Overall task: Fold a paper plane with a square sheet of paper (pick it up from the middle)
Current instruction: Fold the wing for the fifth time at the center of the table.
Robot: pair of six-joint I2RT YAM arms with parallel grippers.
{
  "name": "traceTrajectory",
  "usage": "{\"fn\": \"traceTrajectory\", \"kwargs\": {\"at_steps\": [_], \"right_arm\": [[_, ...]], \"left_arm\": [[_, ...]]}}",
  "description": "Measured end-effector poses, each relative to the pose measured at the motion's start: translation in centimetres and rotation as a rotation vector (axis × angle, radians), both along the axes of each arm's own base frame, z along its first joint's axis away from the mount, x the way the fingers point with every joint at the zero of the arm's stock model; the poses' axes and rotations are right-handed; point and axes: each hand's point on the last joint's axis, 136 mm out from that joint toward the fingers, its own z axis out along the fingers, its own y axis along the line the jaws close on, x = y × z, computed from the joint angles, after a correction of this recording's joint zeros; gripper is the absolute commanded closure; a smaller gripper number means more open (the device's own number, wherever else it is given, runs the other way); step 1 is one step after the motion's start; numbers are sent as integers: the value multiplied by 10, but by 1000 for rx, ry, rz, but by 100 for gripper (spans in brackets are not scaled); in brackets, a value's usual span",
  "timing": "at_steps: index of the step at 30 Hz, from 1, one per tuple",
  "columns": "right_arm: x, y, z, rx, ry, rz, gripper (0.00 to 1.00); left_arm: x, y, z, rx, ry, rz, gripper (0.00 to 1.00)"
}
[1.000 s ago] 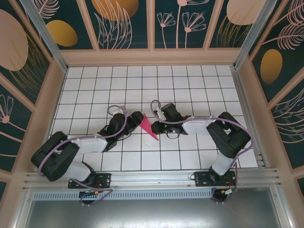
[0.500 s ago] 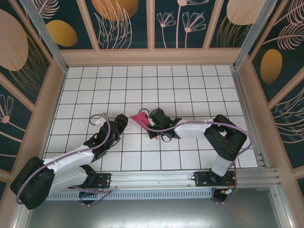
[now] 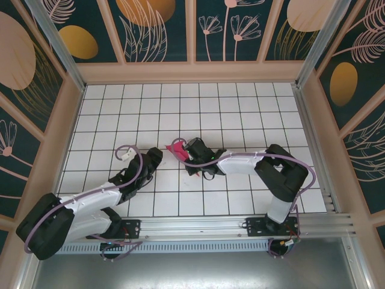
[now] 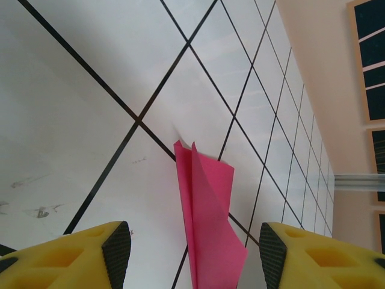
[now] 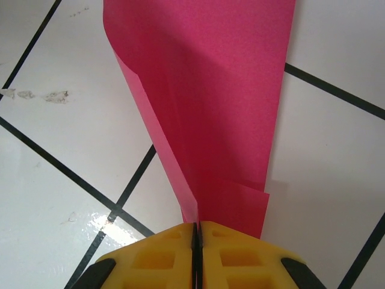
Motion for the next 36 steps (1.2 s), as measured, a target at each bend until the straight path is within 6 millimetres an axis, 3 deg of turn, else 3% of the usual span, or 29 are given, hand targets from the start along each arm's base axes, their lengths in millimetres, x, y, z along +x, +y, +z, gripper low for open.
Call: {"fn": "traceTrajectory", "kwargs": {"at_steps": [9, 14, 21, 24, 28, 36], "right_arm": [[-3, 2, 0, 9, 12, 11, 86], [-4, 3, 0, 14, 17, 17, 100], [-8, 6, 0, 38, 48, 33, 100], [-11, 10, 1, 136, 141, 63, 100], [-7, 0, -2, 250, 266, 51, 100], [-19, 5, 1, 333, 365, 92, 100]], "left_arm": [[0, -4, -5, 3, 20, -16, 39], [1, -7, -6, 2, 26, -23, 39], [1, -10, -8, -2, 37, -38, 39], [2, -14, -10, 1, 49, -47, 39], [5, -21, -11, 0, 57, -69, 39], [8, -28, -9, -4, 53, -100, 40]]}}
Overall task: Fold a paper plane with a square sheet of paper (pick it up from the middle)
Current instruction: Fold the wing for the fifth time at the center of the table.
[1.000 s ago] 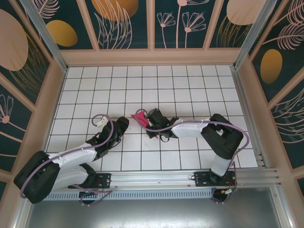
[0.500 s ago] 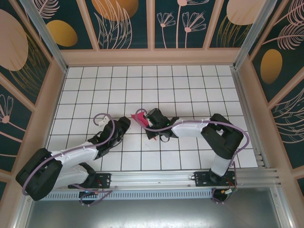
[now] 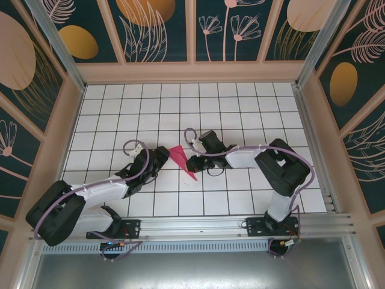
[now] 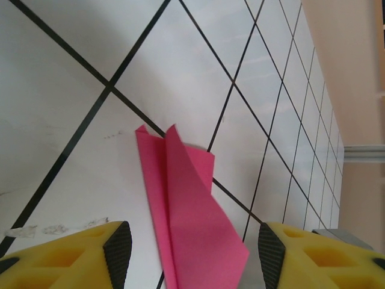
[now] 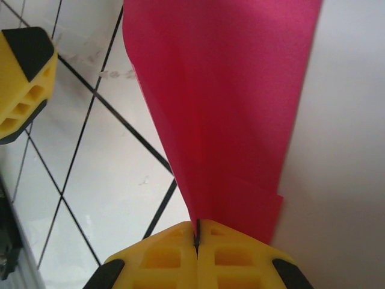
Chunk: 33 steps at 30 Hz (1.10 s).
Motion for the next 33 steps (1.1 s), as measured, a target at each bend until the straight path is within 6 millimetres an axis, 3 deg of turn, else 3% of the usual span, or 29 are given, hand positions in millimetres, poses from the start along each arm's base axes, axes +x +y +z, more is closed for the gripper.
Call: {"fn": "traceTrajectory", "kwargs": {"at_steps": [14, 25, 33], "right_arm": [[-2, -2, -8, 84, 159, 3, 100], [-4, -2, -13, 90, 195, 5, 100], [-4, -2, -13, 93, 201, 6, 100]], "left_arm": [[3, -24, 2, -29, -34, -119, 49], [1, -53, 5, -92, -68, -259, 49], [4, -72, 29, -152, -142, -339, 48]]}}
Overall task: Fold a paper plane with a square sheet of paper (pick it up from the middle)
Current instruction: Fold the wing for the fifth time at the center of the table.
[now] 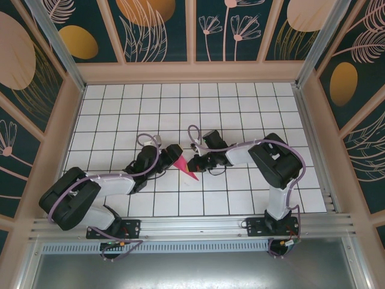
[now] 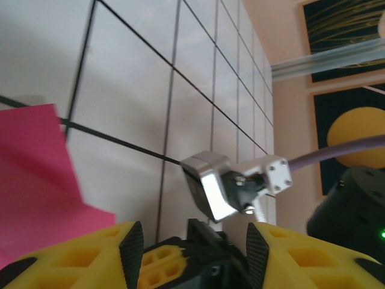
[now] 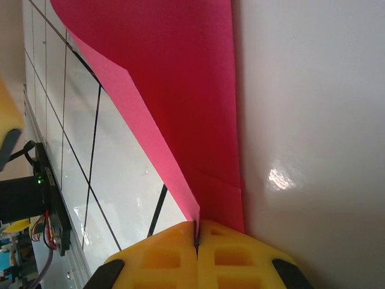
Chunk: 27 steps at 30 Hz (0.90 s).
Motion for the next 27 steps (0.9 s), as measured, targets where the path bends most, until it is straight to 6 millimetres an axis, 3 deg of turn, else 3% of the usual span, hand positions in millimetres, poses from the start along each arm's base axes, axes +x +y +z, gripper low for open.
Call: {"fn": "traceTrajectory", "kwargs": {"at_steps": [3, 10, 22, 27], "right_arm": [[0, 0, 0, 0, 3, -2, 100], [1, 0, 0, 0, 3, -2, 100], [0, 0, 0, 4, 10, 0, 100], [1, 0, 0, 7, 17, 2, 100]], "left_arm": [[2, -10, -2, -15, 2, -34, 47], [1, -21, -31, 6, 73, -84, 47], [0, -1, -66, 111, 193, 13, 51], [1, 1, -68, 116, 204, 25, 49]]}}
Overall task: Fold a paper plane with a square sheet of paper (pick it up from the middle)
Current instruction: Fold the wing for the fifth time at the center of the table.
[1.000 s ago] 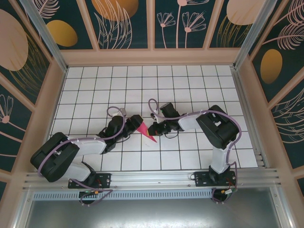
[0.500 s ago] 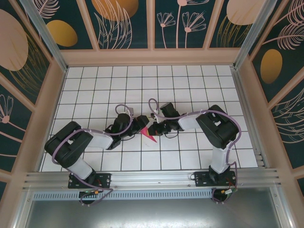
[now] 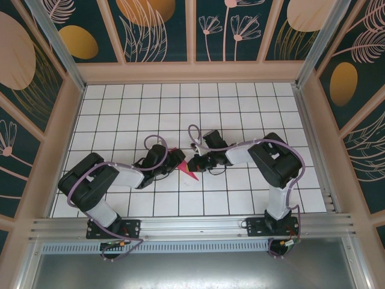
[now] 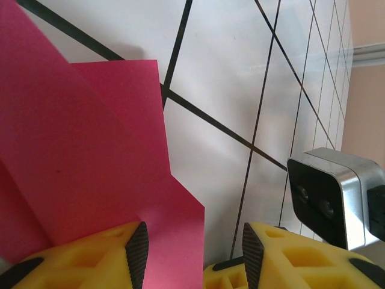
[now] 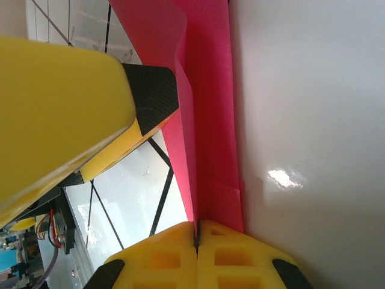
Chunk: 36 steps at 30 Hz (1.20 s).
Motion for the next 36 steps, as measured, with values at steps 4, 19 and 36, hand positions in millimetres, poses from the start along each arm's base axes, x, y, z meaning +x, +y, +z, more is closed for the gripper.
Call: {"fn": "traceTrajectory", "kwargs": {"at_steps": [4, 19, 36], "right_arm": [[0, 0, 0, 2, 4, 2, 100], [0, 1, 0, 0, 8, 2, 100], [0, 1, 0, 0, 11, 2, 97]], "left_arm": [[-1, 1, 7, -15, -20, 0, 48], [17, -23, 40, -112, -99, -43, 47], [9, -5, 3, -21, 2, 13, 47]]}}
